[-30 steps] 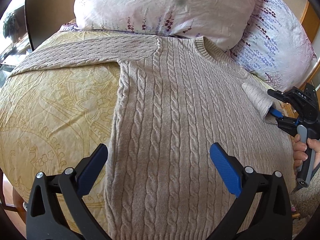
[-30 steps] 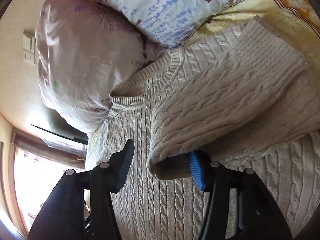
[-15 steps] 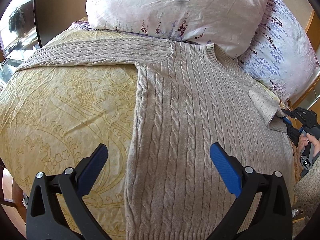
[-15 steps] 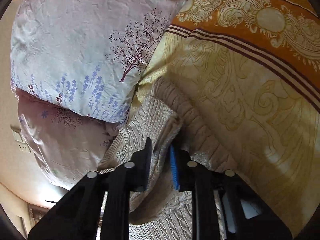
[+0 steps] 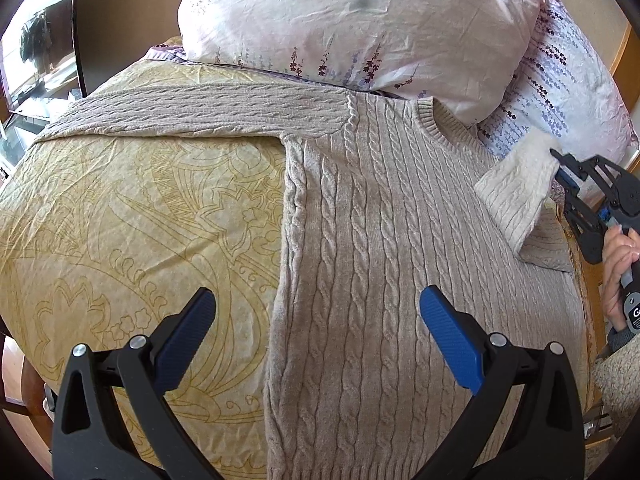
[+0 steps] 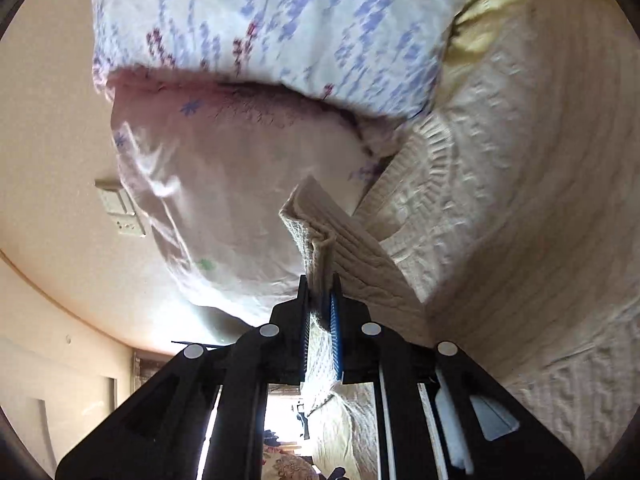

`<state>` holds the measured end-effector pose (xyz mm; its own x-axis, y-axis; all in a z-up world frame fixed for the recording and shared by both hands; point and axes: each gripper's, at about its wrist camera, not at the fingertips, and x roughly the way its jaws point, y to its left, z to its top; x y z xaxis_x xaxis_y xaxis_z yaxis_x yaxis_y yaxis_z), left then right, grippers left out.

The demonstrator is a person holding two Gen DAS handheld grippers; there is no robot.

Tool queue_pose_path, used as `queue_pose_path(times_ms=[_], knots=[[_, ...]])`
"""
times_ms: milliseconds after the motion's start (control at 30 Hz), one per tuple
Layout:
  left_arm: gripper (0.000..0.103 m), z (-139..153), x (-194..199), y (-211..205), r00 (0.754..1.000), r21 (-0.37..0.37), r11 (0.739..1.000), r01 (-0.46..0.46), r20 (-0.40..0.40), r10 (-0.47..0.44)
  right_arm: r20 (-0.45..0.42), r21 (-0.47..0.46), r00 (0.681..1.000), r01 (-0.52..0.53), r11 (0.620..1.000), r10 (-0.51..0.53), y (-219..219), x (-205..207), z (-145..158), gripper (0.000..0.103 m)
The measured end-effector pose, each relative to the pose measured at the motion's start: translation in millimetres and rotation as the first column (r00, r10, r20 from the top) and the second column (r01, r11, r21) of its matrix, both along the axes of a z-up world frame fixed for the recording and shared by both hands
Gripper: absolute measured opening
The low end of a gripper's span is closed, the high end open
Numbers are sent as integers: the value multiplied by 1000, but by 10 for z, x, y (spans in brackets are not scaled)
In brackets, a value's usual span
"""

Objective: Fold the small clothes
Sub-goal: 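Carry the held sleeve across the sweater body toward the collar with the right tool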

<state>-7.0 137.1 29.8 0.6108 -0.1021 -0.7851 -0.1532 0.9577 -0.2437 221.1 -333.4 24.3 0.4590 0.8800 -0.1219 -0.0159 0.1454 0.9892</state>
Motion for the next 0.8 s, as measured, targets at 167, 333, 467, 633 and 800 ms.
queue_pose_path(times_ms=[167,333,467,633,800], knots=[[101,9,-62,127,999,-14,999,-39,12,39,31,-56,989,-143,988,145,673,-26,144,10],[101,11,-147,317,995,-32,995,-99,20,99,-22,-142,971,-237,961,237,1183,-112,-14,10],[101,0,-190,443,991,-43,991,-129,17,130,-25,-379,910,-392,838,415,1566,-251,-2,14],[101,-25,-184,523,990,-53,989,-140,11,141,19,-484,887,-396,780,462,1535,-487,37,40],[101,-67,-112,494,994,-62,993,-105,-2,105,173,-713,856,-233,662,488,1752,-580,350,40]])
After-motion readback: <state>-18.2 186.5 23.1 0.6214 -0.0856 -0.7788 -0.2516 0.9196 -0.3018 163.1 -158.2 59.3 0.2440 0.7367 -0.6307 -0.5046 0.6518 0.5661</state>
